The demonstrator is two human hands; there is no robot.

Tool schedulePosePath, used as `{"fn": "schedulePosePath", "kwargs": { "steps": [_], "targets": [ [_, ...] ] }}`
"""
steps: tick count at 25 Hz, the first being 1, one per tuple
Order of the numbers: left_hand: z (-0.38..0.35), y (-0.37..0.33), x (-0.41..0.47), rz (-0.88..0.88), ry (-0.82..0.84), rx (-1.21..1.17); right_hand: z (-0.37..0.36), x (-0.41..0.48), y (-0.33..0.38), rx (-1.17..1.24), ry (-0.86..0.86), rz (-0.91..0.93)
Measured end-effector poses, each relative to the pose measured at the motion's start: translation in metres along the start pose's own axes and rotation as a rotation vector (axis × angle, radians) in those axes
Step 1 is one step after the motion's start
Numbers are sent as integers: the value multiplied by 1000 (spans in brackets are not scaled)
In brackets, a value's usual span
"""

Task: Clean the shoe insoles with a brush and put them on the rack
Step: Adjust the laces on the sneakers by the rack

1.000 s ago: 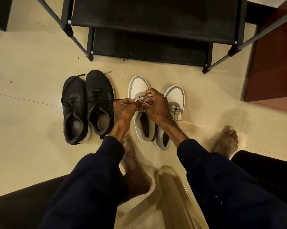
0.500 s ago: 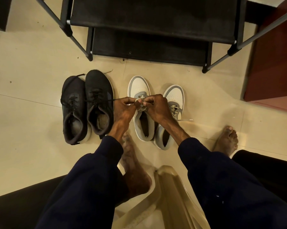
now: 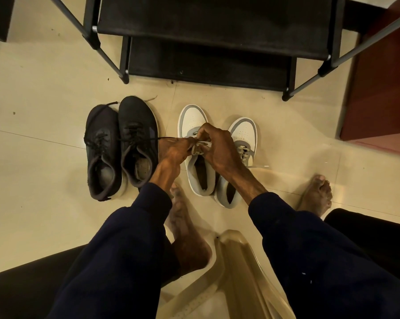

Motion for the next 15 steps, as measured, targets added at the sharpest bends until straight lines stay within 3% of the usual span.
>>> {"fn": "schedulePosePath", "kwargs": {
  "steps": [4,9,15],
  "targets": [
    [-7,2,-3,110,75,-160,-1,-2,12,-282,-22,157],
    [-4,8,-3,158,91,-97,-10,-6,25,-466,14,326],
    [4,27,11,205,47,-186,2,-13,8,-501,-21,219]
  ]
}}
Point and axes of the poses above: each hand's wrist, its own x-axis towards the middle knuckle, its own z-axis out of the back of the hand, y = z × x, the point moved 10 cm from there along x, towards the middle knuckle, and after that the axes turned 3 degrees about -z, right-handed, at the moved point
